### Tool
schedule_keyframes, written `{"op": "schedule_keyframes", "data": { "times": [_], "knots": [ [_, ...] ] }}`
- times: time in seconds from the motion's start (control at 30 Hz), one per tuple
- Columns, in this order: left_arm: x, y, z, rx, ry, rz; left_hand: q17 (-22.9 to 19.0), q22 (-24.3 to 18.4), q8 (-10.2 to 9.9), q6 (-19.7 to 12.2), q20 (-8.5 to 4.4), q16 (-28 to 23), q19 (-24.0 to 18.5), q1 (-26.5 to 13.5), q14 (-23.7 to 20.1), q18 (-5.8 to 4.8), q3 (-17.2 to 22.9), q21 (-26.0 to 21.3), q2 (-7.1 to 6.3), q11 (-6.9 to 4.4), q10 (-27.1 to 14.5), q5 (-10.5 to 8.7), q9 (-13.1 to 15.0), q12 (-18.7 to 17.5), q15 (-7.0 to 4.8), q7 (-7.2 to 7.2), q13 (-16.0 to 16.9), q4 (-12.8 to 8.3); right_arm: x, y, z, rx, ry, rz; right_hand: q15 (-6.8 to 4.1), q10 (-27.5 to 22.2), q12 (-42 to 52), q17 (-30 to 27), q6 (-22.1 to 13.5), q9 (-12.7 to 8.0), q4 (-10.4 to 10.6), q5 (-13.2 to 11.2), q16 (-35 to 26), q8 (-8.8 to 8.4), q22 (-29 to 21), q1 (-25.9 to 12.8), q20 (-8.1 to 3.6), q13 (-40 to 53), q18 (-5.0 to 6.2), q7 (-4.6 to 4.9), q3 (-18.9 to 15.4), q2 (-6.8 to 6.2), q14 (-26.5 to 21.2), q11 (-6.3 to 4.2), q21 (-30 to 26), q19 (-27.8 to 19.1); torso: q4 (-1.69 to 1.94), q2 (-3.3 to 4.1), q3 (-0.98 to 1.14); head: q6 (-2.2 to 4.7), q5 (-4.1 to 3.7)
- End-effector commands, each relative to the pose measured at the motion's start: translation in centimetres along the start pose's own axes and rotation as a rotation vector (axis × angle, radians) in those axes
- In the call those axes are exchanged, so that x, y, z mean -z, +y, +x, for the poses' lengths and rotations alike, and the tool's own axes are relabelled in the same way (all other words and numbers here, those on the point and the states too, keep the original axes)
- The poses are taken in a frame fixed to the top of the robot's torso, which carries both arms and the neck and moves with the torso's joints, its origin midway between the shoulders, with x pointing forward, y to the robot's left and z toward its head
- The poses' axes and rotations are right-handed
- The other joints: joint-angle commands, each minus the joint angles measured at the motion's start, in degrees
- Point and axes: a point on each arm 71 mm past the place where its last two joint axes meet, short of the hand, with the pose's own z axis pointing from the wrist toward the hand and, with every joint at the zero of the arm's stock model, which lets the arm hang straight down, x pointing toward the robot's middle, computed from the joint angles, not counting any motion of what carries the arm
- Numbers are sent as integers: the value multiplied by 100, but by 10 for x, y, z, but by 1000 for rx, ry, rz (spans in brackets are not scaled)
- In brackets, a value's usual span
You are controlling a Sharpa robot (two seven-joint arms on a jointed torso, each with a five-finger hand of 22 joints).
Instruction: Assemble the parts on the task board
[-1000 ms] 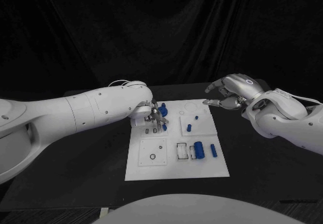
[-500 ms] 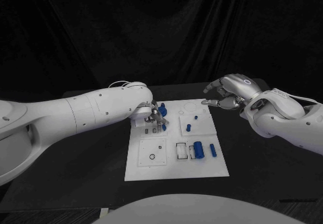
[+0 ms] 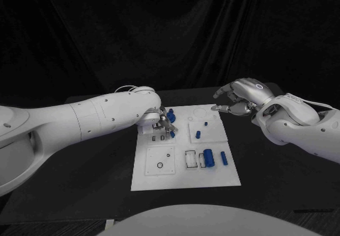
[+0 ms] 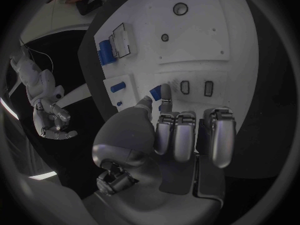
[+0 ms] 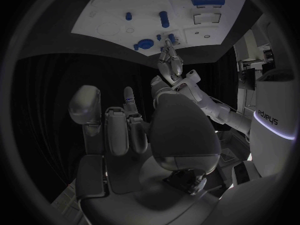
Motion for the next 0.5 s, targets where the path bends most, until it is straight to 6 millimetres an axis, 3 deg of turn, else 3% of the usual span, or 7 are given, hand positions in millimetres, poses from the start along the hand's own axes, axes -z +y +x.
{"op": "schedule_keyframes", "data": {
  "times": [0.03,0.5],
  "knots": [
    [0,-2,3,-13,17,2,1509,952,-42,53,5,16,0,65,595,-64,20,-17,-3,-34,598,17,-2,15,-9,7,1502,-35,0,0,1,3,0,7,44,596,15,665,47,6,6,33,13,32,709,5,13,1510,12,8,28,43,433,24,-6,27,0,0,3,0,-4],
    [-2,-8,4,-28,31,6,1509,961,-100,87,-2,16,12,142,595,-66,84,-17,-8,-45,598,31,14,15,-18,-5,1502,-127,0,0,2,2,3,6,48,596,15,661,55,4,9,22,9,30,708,3,17,1510,13,10,25,43,432,29,-12,28,-10,4,8,0,-27]
  ]
}}
